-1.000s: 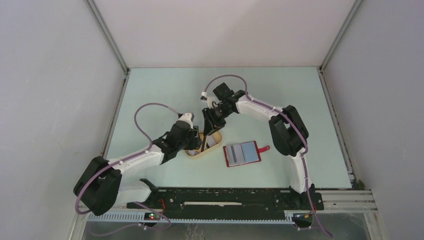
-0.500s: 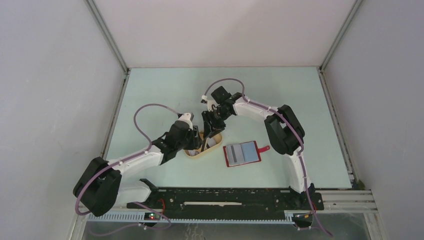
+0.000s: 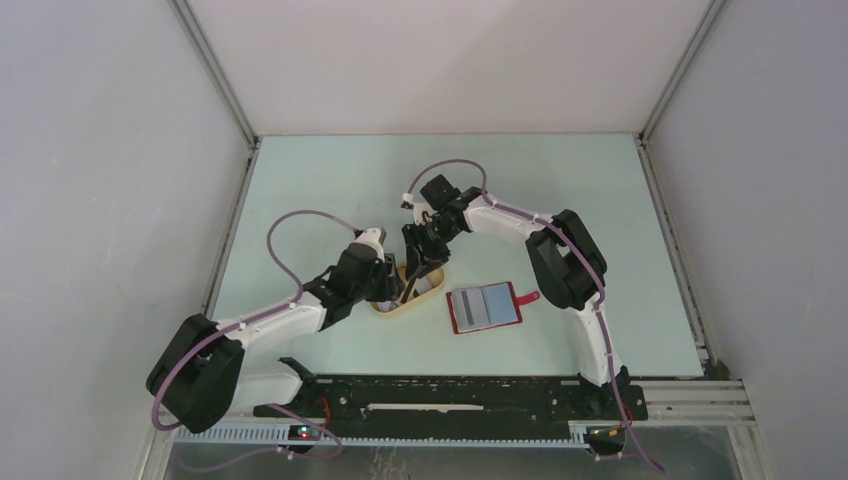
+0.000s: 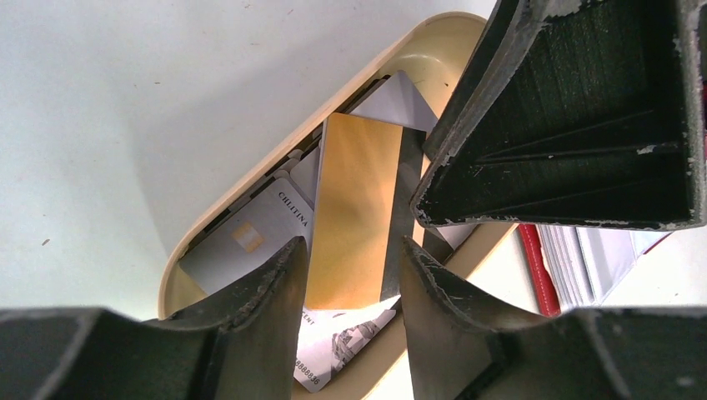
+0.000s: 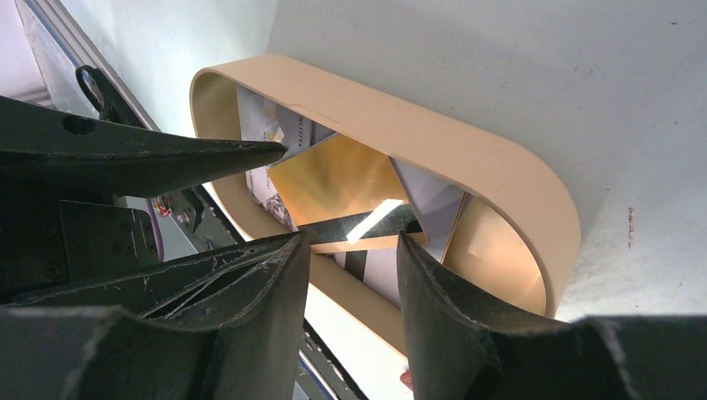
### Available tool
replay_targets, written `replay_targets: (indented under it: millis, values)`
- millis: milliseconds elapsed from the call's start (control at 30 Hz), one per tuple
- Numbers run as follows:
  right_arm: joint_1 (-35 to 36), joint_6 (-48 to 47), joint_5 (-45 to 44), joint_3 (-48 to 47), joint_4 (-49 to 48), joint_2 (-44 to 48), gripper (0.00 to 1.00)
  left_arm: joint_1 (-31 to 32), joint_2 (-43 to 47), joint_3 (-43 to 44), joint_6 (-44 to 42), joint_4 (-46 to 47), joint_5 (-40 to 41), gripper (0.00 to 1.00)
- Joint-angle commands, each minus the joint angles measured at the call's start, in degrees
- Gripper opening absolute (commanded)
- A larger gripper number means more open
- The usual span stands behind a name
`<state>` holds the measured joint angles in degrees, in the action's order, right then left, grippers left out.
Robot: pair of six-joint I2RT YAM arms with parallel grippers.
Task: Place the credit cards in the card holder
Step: Pick up the credit card from the storage box.
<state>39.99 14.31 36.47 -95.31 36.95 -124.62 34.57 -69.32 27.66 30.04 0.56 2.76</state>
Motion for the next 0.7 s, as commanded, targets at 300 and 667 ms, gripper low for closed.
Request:
replay_targets:
  millis: [300,667]
  values:
    - [0.46,-0.72,-2.84,-0.22,0.72,-2.49,0.49,-1.09,2.89,-1.53,1.92,-3.12,-1.49,0.55]
    - [-0.04,-1.21,-2.28,-0.22,1.10,-3.13,0.47,-1.91,3.49,-1.73,4.27,-0.91,-6.14,0.54]
